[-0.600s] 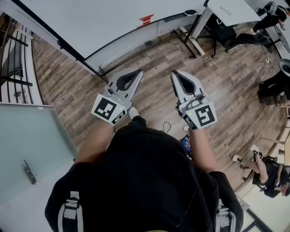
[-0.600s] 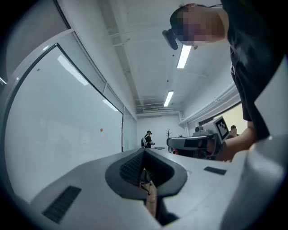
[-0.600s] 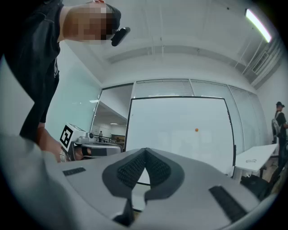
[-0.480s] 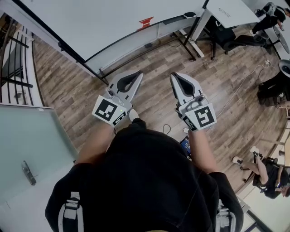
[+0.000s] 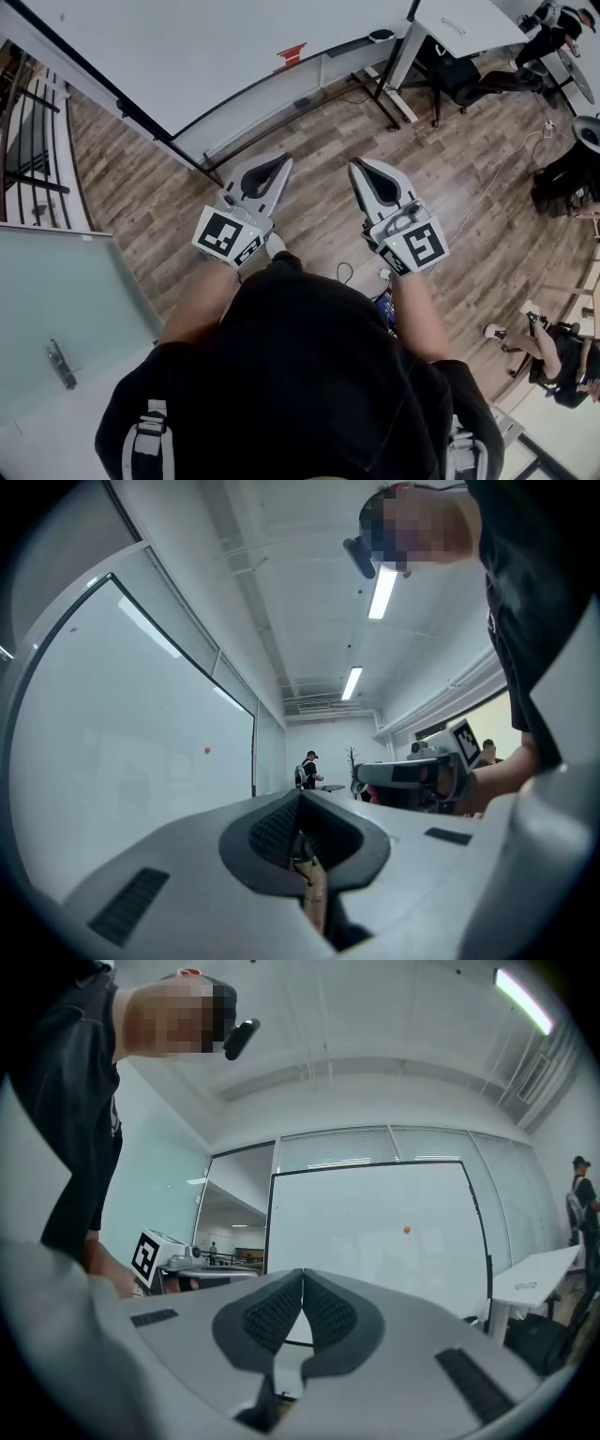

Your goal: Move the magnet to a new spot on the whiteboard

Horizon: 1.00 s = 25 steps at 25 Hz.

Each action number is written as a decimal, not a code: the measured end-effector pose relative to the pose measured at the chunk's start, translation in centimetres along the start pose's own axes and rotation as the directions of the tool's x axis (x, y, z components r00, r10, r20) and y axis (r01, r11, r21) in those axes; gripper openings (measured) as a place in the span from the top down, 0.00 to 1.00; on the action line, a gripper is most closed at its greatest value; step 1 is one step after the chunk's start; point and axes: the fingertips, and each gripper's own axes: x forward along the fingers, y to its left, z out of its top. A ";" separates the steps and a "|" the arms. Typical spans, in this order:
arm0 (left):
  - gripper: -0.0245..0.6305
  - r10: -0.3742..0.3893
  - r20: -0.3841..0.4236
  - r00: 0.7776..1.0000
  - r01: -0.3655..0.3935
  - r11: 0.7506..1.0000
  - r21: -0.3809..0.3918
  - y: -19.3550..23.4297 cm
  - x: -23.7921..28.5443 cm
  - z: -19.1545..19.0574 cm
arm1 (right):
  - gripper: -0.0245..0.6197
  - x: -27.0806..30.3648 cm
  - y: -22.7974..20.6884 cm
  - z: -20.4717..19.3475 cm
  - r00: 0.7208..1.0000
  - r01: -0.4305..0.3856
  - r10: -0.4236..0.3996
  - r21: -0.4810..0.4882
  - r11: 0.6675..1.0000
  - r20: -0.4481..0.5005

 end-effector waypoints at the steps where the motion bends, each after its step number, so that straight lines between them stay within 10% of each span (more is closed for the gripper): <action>1: 0.96 0.001 0.001 1.000 -0.001 1.000 0.002 -0.2 0.1 0.1 | 0.96 -0.2 -0.1 0.1 1.000 -0.001 0.001 0.003 1.000 0.002; 25: 0.96 -0.045 -0.031 0.998 0.046 0.999 0.013 6.9 4.9 -1.4 | 0.96 7.7 -4.3 -2.1 0.995 0.044 -0.046 -0.024 0.999 -0.092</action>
